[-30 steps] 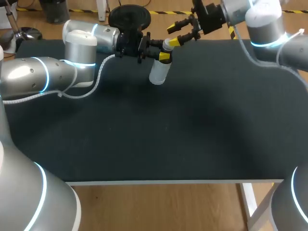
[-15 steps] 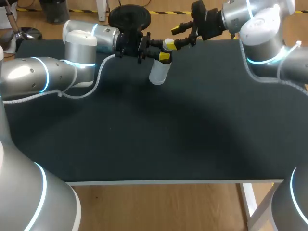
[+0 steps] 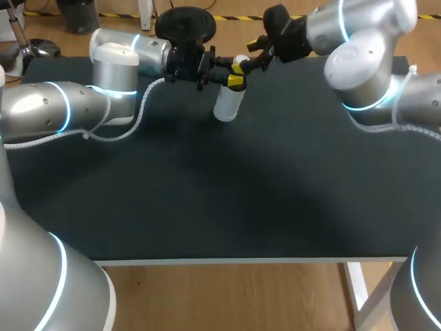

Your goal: Unscrew the bottle cap

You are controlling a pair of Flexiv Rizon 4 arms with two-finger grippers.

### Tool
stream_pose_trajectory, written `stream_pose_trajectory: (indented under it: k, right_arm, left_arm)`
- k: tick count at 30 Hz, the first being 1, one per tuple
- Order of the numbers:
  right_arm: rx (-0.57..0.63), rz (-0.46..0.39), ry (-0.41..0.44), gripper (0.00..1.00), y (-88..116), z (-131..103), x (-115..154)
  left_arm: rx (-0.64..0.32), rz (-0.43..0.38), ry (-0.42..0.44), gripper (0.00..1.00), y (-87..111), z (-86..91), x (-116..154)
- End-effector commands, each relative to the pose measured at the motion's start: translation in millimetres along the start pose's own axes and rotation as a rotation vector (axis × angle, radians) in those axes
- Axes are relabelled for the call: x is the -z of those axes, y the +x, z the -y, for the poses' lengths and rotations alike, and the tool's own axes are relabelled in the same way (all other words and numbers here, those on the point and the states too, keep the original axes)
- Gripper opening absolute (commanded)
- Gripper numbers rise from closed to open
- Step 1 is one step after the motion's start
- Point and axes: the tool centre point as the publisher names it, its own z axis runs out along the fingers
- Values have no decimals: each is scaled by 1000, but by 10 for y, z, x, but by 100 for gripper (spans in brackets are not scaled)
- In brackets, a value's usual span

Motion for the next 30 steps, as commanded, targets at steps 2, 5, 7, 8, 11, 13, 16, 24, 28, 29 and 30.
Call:
stream_pose_trajectory:
  k: [2, 5, 7, 8, 11, 13, 16, 24, 28, 29, 30]
  right_arm:
    - [-14, -14, 1, 100, -17, -15, -35]
    - [-31, -30, -11, 100, -33, -10, -49]
    - [-42, -41, -15, 100, -44, -6, -57]
    - [-48, -44, -16, 100, -48, -3, -60]
    - [-57, -42, -16, 100, -59, 14, -71]
    - [-60, -40, -15, 100, -59, 26, -77]
    - [-60, -30, -6, 100, -52, 43, -76]
    - [-57, -15, -1, 100, -53, 51, -39]
    - [-57, -10, -2, 100, -67, 40, -33]
    - [-56, -9, -2, 94, -68, 39, -32]
    - [-56, -9, -1, 84, -68, 38, -32]
  left_arm:
    - [0, -8, 4, 0, -38, -21, -4]
    - [0, -8, 4, 0, -38, -21, -4]
    - [0, -8, 4, 0, -38, -21, -4]
    - [0, -8, 4, 0, -38, -21, -4]
    - [0, -8, 4, 0, -38, -21, -4]
    - [0, -8, 4, 0, -38, -21, -4]
    - [0, -8, 4, 0, -38, -21, -4]
    - [0, -8, 4, 0, -38, -21, -4]
    - [0, -8, 4, 0, -38, -21, -4]
    - [0, -8, 4, 0, -38, -21, -4]
    - [0, -8, 4, 0, -38, -21, -4]
